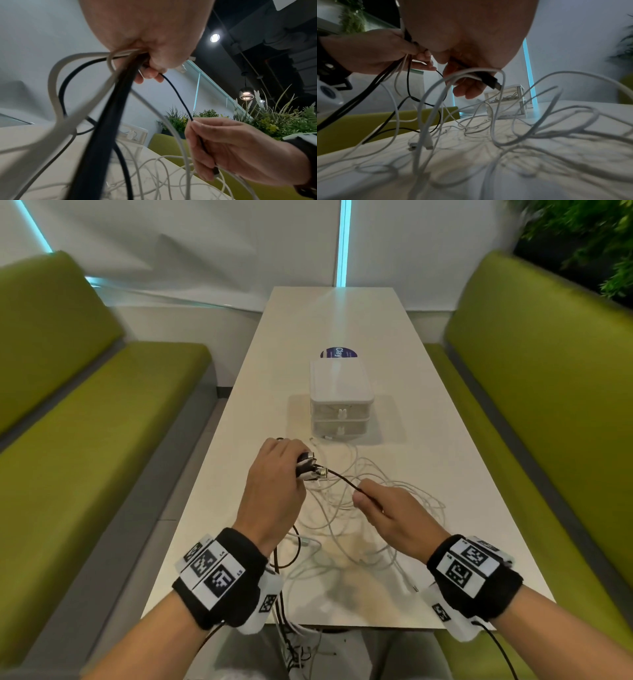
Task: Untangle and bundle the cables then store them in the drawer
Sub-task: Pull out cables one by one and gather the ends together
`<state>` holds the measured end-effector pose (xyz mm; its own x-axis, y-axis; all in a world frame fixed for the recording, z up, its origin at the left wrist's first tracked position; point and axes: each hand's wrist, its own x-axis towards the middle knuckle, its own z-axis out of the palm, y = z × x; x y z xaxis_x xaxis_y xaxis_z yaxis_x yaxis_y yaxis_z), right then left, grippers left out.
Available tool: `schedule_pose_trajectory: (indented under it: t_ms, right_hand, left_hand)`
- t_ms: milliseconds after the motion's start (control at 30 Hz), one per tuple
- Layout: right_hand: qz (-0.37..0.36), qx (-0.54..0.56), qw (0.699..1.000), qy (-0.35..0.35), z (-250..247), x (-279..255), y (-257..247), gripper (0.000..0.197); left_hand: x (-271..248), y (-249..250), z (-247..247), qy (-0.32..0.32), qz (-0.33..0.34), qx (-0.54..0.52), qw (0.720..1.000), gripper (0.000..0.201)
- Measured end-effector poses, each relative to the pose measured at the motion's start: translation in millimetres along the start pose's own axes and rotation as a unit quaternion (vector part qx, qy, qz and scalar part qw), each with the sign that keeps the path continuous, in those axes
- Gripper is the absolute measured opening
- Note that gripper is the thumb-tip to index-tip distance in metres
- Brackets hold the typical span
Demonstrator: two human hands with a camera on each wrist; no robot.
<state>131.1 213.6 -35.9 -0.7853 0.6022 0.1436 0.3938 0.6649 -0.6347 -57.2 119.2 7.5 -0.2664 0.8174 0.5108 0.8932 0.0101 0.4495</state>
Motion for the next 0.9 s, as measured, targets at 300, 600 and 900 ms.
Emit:
schedule_pose_trajectory:
  t_ms: [300,600,900]
  right_hand:
    - [0.063,-0.009,0.998,0.017,4,-6,13,0.028]
    - [0.035,0.102,0.98,-0.165,-2,-19,-26,0.021]
    - [0.056,0.008,0.903,-0.425,0,-45,-58,0.027]
  left_hand:
    - [1,-6,-8,0.048,-0.023,-0.002,0.999,0.025]
    - [-3,8,-19,-0.004,0.091,-0.118,0.989,0.033]
    - [-27,36,-40,-0.123,0.02,-0.36,0.925,0.021]
